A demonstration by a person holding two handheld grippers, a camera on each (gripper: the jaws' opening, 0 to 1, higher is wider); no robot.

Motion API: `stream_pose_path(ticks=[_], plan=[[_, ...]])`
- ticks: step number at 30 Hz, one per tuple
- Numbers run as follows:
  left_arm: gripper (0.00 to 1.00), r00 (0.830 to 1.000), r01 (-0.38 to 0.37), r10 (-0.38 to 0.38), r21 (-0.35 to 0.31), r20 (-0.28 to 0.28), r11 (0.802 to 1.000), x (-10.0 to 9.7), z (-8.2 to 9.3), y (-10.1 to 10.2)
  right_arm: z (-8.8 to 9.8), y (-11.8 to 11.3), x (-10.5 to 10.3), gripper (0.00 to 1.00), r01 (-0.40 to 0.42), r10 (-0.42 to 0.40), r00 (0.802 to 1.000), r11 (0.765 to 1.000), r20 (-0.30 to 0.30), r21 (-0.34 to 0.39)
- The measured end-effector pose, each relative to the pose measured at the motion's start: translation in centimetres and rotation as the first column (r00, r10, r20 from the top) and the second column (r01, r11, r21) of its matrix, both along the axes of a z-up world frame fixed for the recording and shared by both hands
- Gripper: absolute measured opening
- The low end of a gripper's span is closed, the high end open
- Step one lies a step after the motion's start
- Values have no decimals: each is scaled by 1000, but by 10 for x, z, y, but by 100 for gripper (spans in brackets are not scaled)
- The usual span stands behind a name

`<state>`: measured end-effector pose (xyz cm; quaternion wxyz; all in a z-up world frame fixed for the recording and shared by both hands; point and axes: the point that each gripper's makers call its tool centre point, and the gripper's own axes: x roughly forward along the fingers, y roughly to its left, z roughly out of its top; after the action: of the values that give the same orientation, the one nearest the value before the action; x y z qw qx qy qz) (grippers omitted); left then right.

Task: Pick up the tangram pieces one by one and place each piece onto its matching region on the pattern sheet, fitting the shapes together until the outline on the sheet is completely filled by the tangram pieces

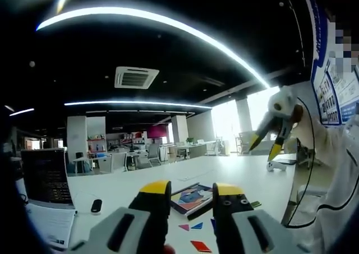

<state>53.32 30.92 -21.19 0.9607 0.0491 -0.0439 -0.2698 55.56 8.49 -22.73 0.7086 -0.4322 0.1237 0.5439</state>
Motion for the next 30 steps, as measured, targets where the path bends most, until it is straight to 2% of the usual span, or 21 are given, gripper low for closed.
stream_pose_path(ticks=[10,17,30], plan=[[31,1000,-6,6,-1,1,1000,0,0,4,-12,11,9,38,-12,11,1000,999,-4,-44],[31,1000,-12,12,-4,5,1000,-2,1,6,-18,16,7,38,-24,23,1000,998,-15,-50],[31,1000,-9,9,-2,4,1000,-1,2,5,-46,17,10,38,-35,30,998,992,-49,-118]])
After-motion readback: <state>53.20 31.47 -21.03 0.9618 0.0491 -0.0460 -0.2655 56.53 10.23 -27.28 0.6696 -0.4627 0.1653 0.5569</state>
